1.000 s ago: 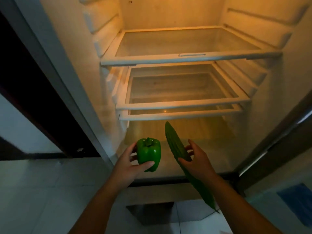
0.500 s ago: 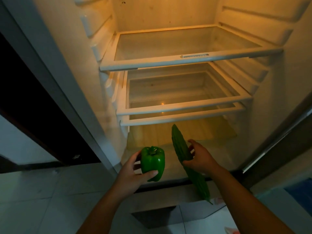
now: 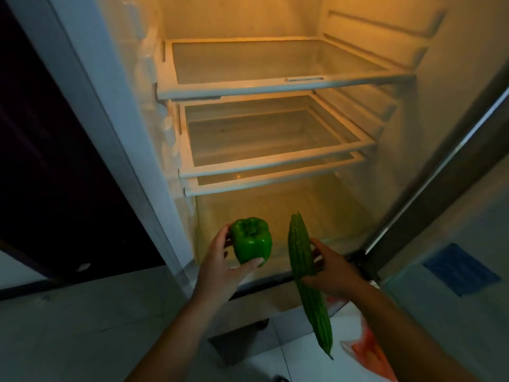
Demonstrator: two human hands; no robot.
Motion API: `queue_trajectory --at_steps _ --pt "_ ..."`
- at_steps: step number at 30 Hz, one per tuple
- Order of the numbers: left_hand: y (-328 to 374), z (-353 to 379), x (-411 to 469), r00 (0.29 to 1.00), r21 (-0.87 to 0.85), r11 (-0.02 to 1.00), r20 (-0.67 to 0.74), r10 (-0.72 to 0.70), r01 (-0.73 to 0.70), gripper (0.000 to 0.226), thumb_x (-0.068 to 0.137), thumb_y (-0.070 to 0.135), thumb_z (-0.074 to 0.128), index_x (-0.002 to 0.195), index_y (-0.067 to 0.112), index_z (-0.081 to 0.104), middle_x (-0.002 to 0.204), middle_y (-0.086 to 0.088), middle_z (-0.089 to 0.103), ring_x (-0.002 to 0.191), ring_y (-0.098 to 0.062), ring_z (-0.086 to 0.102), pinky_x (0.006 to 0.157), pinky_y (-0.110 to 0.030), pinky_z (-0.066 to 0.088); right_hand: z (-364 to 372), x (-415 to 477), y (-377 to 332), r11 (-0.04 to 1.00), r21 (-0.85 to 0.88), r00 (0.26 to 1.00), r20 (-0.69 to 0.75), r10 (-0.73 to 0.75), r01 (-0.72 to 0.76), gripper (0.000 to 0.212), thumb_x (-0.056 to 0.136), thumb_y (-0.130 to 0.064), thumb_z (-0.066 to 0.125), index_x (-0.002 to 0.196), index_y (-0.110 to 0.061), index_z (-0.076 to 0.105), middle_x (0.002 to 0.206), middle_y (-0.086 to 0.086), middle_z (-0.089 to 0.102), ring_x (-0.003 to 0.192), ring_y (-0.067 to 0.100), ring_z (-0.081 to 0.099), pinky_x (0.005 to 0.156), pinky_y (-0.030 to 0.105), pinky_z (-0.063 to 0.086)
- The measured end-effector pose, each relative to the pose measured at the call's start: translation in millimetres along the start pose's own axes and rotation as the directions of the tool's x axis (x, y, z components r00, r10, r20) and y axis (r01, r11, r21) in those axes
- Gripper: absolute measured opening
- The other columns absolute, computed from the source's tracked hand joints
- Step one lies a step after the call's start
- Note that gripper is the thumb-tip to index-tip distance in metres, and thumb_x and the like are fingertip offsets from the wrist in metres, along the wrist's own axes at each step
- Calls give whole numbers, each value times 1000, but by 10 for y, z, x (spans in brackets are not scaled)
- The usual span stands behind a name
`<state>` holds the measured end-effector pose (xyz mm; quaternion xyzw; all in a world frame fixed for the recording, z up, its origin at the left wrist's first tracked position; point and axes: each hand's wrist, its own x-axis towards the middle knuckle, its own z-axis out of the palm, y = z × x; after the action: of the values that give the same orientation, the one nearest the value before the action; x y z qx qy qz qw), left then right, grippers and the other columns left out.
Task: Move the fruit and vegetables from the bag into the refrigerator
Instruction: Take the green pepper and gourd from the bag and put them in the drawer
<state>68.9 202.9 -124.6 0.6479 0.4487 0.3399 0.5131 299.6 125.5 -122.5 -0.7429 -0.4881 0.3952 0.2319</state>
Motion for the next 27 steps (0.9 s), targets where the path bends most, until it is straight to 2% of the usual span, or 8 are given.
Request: queue_trajectory --at_steps 3,6,8,10,15,21,23,27 --pt "-67 80 107 997 161 985 60 50 -59 94 60 52 78 138 32 32 131 15 46 112 -3 50 90 -28 47 56 -147 55 999 35 999 -38 23 -22 80 73 -9 76 139 -22 33 96 -10 49 81 3 53 57 16 52" --pt "-132 125 69 992 195 981 125 -9 -16 95 60 55 77 140 36 28 130 15 48 89 -3 63 75 -24 51 62 -271 174 1000 7 999 -49 24 -24 85 72 -16 78 143 -19 31 105 -5 52 88 3 52 64 14 48" --pt "-164 131 -29 995 264 964 100 -18 -9 98 61 58 76 142 35 25 128 17 48 72 -4 65 67 -26 52 58 -344 238 1000 9 999 -37 26 -26 89 71 -19 78 144 -20 29 110 -4 51 94 7 53 68 16 47" --pt "-165 134 -121 997 318 948 69 -27 4 100 62 59 75 144 35 22 125 19 46 69 -4 64 67 -27 52 48 -385 287 1000 22 999 -32 15 -14 86 70 -16 78 143 -19 31 108 -5 51 93 6 53 67 19 50" --pt "-74 200 -301 997 368 927 4 -83 76 99 65 56 75 144 37 20 118 21 45 65 -6 65 64 -24 47 -16 -477 336 998 50 999 9 -43 42 72 72 -8 76 134 -14 40 95 -12 49 82 -1 51 54 7 45" --pt "4 293 -426 990 404 904 -79 -119 141 99 67 50 76 146 33 18 116 18 48 69 -10 66 68 -25 49 -222 -590 417 979 158 989 49 -142 132 71 69 -10 79 129 -23 43 106 -6 58 92 2 58 60 9 49" --pt "28 319 -448 987 413 897 -106 -124 157 99 67 51 76 146 34 19 115 18 49 68 -9 65 68 -25 49 -333 -593 384 961 220 983 29 -181 171 60 70 -7 78 120 -23 48 106 -6 59 93 5 61 62 11 50" --pt "15 385 -495 978 392 900 -159 -137 190 98 65 53 77 144 37 23 113 16 54 67 -11 65 72 -30 52 -552 -491 286 915 315 967 -45 -251 253 42 71 -1 77 95 -27 54 101 -2 62 96 20 63 73 27 56"
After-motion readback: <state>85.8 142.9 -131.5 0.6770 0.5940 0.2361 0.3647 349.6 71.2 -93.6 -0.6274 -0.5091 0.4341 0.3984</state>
